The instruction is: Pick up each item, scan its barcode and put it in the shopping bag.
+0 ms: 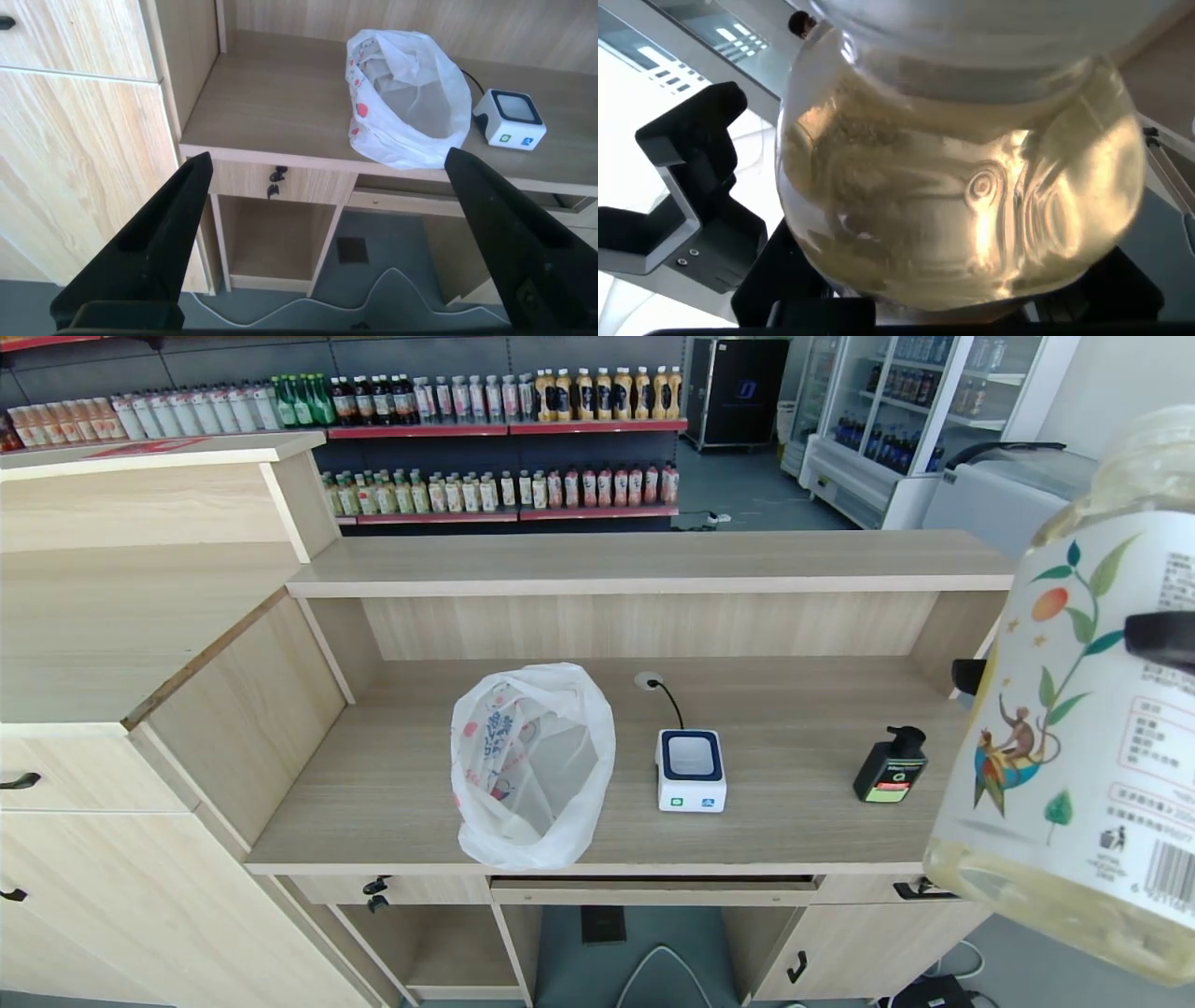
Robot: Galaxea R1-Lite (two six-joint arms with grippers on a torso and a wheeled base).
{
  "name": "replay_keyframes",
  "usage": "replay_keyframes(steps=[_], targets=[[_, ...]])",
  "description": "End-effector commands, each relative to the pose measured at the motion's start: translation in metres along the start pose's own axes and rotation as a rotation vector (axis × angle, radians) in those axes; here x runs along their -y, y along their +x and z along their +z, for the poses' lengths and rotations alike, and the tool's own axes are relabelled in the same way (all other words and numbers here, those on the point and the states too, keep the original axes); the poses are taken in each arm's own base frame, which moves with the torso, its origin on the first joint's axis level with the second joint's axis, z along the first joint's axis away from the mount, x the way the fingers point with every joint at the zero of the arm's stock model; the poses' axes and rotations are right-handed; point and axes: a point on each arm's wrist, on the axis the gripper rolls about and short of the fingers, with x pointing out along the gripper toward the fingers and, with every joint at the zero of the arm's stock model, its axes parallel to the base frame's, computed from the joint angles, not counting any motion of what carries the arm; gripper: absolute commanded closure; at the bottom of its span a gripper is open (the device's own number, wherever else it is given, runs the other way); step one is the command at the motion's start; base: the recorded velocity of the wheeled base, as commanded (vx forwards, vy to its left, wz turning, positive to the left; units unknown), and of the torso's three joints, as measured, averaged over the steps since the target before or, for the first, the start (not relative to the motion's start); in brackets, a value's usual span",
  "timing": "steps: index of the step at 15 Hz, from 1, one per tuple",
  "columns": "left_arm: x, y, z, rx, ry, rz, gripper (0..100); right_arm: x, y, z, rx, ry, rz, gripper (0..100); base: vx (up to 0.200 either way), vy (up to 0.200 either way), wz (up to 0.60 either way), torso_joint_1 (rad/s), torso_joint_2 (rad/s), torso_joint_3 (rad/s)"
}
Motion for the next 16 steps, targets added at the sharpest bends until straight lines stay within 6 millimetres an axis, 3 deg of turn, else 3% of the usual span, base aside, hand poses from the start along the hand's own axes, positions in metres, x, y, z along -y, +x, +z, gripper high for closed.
replay_keyframes(steps=[1,16], targets=[[0.0000,0.0000,0.0000,0.001,-0.001,-0.001,0,-0.0014,-0.0011,-0.0007,0.001,-0.002,-0.001,100,0.000,0.000,0.00,0.000,0.00,0.000],[0.0000,0.0000,0.0000,0.001,-0.001,-0.001,0,0.0036,-0.0044,-0.0070,0.005,0.019,-0.024,100,0.000,0.000,0.00,0.000,0.00,0.000]])
